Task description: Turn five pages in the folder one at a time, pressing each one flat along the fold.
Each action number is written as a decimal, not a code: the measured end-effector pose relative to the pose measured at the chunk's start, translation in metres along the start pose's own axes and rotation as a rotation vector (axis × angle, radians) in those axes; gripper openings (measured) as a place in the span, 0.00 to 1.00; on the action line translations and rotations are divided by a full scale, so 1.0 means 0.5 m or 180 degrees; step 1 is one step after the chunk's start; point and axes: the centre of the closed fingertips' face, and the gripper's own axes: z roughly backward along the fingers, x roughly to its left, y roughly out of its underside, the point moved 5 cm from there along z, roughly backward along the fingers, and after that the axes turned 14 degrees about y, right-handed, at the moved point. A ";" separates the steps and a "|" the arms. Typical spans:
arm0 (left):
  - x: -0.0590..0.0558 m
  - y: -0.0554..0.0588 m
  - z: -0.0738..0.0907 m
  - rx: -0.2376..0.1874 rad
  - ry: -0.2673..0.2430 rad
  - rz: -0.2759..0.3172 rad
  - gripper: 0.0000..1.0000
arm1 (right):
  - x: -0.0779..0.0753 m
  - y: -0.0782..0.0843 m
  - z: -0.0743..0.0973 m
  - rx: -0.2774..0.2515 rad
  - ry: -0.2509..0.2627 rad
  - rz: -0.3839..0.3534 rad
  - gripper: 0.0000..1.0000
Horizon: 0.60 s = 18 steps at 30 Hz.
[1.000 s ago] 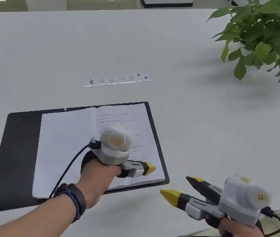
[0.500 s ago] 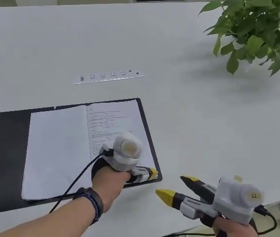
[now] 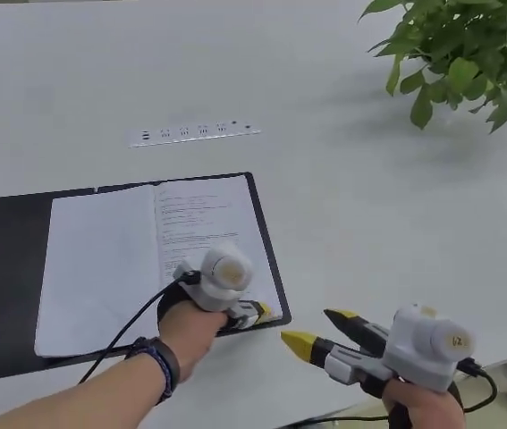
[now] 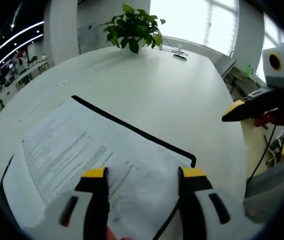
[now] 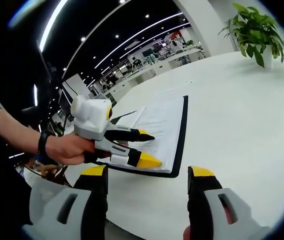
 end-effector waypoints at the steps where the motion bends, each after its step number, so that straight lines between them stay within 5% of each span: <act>1: 0.001 0.001 0.001 -0.0002 -0.0005 0.0000 0.53 | 0.000 -0.001 -0.002 0.0006 -0.0009 -0.0002 0.63; 5: 0.001 0.000 0.003 -0.0013 -0.0013 0.0034 0.53 | 0.001 -0.004 -0.013 0.0021 -0.0037 0.0008 0.62; 6: -0.008 -0.008 -0.001 -0.0188 0.0066 0.0356 0.57 | 0.002 -0.006 -0.016 0.0018 -0.0046 0.0006 0.62; 7: -0.010 -0.012 -0.002 -0.0254 0.0080 0.0441 0.61 | 0.002 -0.006 -0.017 0.0017 -0.0051 0.0004 0.62; 13: -0.026 -0.011 -0.022 -0.0155 -0.0083 0.0214 0.70 | 0.004 -0.008 -0.020 0.0017 -0.0072 0.0016 0.62; 16: -0.019 -0.004 -0.024 -0.0027 -0.0257 -0.0021 0.67 | 0.000 -0.006 -0.017 0.0039 -0.0063 0.0040 0.61; 18: -0.021 -0.005 -0.024 -0.0084 -0.0230 0.0050 0.67 | -0.004 -0.005 -0.014 0.0042 -0.0052 0.0027 0.61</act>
